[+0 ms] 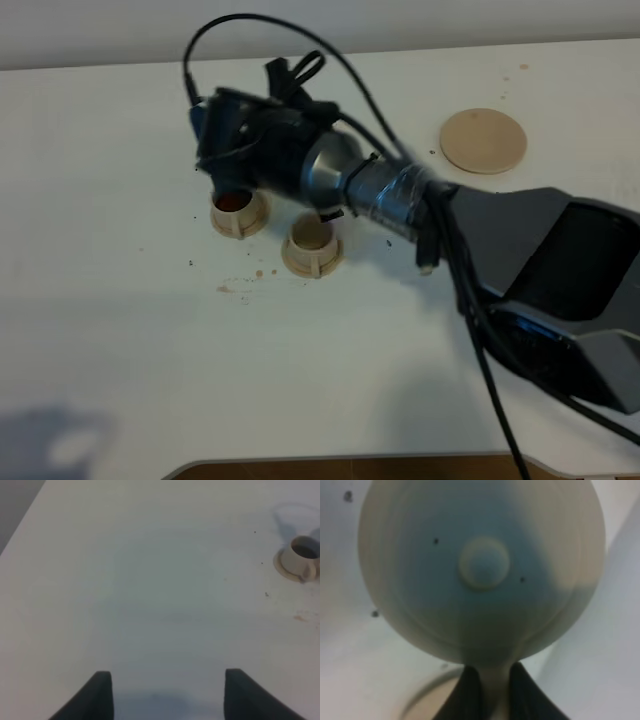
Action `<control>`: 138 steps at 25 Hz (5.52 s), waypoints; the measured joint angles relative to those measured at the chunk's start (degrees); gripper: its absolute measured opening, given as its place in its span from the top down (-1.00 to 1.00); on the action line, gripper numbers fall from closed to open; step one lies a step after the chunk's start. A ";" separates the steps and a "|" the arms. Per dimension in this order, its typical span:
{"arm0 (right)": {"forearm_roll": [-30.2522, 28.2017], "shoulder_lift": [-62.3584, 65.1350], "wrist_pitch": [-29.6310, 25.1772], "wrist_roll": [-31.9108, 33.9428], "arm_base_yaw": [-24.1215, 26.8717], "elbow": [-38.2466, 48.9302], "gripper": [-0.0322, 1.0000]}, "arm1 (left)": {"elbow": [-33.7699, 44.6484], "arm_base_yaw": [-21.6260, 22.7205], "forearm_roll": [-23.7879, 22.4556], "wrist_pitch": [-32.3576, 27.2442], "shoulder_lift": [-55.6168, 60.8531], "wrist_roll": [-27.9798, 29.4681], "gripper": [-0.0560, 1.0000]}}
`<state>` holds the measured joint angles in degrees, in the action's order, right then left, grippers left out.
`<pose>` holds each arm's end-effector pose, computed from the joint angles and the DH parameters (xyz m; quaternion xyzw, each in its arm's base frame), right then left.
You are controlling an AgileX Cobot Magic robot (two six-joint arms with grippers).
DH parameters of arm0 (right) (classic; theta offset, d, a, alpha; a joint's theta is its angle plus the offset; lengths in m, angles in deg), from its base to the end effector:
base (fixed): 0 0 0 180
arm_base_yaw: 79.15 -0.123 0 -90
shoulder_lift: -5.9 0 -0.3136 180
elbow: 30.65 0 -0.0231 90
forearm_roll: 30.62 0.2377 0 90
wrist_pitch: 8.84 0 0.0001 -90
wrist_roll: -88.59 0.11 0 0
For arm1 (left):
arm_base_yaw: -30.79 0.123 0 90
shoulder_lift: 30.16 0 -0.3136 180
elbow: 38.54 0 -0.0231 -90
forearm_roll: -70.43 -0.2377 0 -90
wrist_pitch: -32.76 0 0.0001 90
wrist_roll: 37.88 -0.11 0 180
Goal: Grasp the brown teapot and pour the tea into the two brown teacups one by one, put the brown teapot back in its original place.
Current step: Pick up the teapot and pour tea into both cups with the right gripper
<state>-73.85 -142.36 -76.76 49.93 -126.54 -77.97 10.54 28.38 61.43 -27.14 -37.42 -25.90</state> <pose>0.4108 0.3434 0.1848 -0.7079 0.6050 -0.3453 0.1169 -0.0274 0.0161 0.2659 -0.0730 0.8434 0.0119 0.5322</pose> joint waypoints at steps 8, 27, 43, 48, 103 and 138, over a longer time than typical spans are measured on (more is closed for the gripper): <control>13.00 1.88 0.96 -1.13 3.65 -1.64 0.71 | 0.00 0.00 0.00 0.00 0.00 0.00 -0.05; 21.55 9.29 -2.04 -0.37 8.39 0.86 0.71 | 0.00 0.00 0.00 0.00 0.00 0.00 -0.05; 15.58 21.77 0.21 10.34 4.21 28.64 0.71 | 0.00 0.00 0.00 0.00 0.00 0.00 -0.05; 9.18 21.84 6.35 11.61 2.11 34.05 0.71 | 0.00 0.00 0.00 0.00 0.00 -0.05 -0.05; -13.11 18.68 3.23 6.69 -4.22 35.42 0.71 | 0.00 0.00 0.00 0.00 0.00 -0.05 -0.05; -17.62 18.63 5.08 0.40 -4.75 35.42 0.71 | 0.00 0.00 0.00 0.00 0.00 -0.05 -0.05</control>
<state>-91.48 -123.72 -71.68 50.32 -131.29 -42.55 10.54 28.38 61.43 -27.14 -37.42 -25.95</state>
